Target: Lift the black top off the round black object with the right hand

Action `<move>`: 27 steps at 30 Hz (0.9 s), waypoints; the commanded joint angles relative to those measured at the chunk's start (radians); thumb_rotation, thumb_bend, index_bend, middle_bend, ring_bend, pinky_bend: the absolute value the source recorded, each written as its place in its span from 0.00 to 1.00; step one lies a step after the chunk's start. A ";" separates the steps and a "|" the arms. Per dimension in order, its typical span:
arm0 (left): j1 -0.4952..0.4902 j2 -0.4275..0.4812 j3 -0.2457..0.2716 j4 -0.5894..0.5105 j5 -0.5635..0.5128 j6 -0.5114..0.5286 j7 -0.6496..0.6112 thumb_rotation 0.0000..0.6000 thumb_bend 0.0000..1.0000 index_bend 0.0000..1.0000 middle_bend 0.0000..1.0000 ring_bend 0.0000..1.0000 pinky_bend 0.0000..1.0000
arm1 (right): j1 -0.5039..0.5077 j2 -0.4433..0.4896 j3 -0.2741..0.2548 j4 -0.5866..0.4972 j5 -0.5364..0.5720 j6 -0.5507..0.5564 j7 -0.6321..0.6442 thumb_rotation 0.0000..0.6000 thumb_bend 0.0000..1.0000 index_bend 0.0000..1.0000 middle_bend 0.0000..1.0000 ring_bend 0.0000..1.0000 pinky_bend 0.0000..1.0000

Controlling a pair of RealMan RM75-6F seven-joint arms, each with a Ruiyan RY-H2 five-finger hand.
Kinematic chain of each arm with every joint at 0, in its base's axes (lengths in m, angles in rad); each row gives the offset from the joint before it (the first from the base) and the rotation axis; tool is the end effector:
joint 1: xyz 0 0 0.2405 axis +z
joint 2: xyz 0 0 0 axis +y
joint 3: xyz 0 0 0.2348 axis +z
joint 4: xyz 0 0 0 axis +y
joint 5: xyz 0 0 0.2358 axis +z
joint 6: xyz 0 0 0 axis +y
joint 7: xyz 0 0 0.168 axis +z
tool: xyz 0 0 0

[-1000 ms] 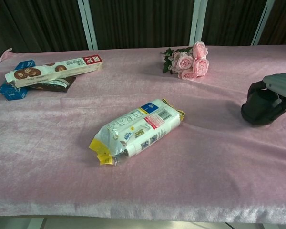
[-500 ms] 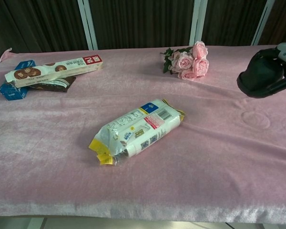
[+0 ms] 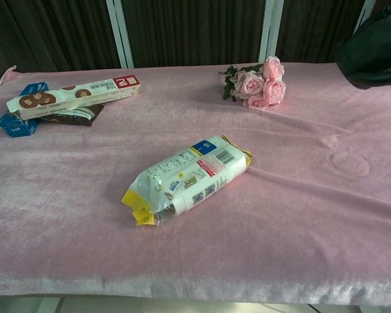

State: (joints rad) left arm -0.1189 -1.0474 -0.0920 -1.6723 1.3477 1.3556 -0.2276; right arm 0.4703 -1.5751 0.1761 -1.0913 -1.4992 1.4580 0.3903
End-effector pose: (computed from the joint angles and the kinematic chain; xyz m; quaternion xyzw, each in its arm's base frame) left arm -0.3155 0.2236 0.1386 -0.5176 -0.4969 -0.4166 0.5582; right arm -0.2310 -0.3446 0.0510 0.5603 -0.3641 0.5965 0.4447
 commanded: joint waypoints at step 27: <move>0.000 0.001 0.001 -0.004 0.003 0.000 0.003 1.00 0.35 0.31 0.12 0.05 0.34 | -0.004 -0.033 -0.006 0.052 -0.124 0.103 0.301 1.00 0.18 0.76 0.60 0.71 0.83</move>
State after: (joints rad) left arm -0.1184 -1.0462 -0.0907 -1.6759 1.3508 1.3550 -0.2247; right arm 0.4657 -1.5650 0.1843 -1.1418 -1.5051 1.4511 0.4377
